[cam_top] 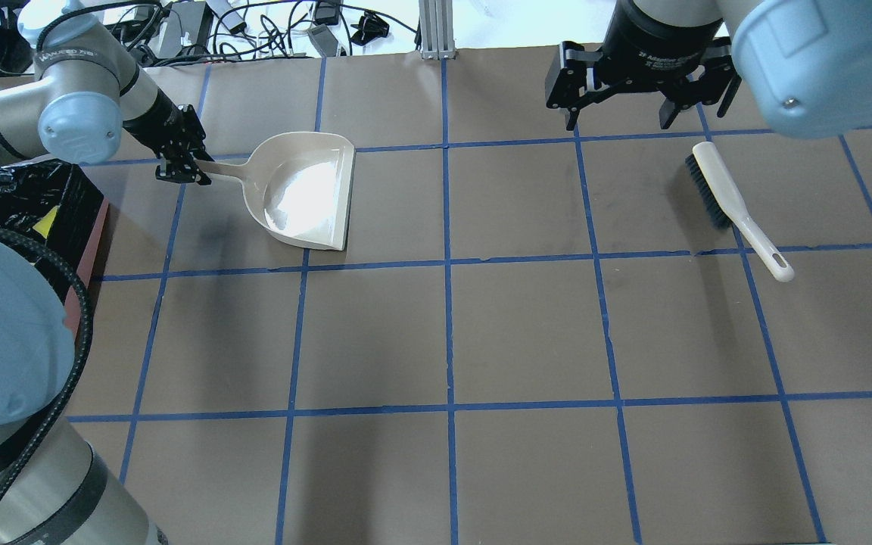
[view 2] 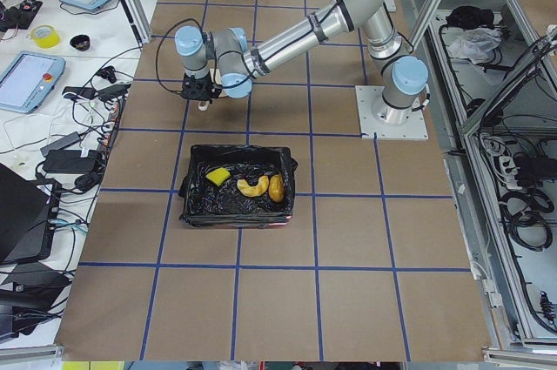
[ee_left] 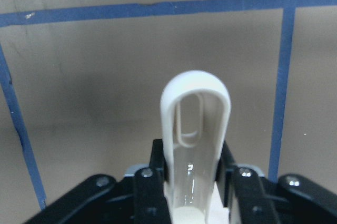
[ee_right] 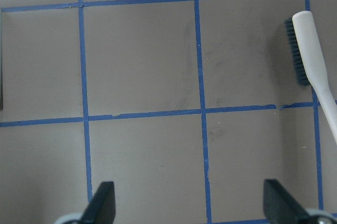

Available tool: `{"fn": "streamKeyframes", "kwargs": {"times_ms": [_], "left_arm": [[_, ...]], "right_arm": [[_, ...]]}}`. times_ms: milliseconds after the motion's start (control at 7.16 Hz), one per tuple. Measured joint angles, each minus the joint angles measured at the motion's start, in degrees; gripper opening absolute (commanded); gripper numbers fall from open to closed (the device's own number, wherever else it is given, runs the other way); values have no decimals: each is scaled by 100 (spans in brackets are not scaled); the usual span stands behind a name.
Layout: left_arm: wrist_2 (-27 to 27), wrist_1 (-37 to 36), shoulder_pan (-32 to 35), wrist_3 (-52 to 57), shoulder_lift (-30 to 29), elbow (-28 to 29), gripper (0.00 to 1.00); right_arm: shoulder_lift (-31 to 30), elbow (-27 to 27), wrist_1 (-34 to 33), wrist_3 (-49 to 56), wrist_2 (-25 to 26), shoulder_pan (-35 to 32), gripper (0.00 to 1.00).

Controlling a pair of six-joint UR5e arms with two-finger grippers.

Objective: Sweep and dump trash into bin
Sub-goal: 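Lower the dustpan flat and open the left gripper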

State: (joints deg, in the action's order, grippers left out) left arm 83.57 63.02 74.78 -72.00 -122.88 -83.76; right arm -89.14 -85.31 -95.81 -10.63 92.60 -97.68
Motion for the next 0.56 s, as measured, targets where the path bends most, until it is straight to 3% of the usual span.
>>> {"fn": "streamKeyframes", "kwargs": {"times_ms": [279, 559], "left_arm": [[20, 0, 1, -93, 28, -12, 50], [47, 4, 1, -79, 114, -44, 56]], "right_arm": [[-12, 4, 1, 0, 15, 6, 100], [-15, 5, -1, 0, 9, 7, 100]]}}
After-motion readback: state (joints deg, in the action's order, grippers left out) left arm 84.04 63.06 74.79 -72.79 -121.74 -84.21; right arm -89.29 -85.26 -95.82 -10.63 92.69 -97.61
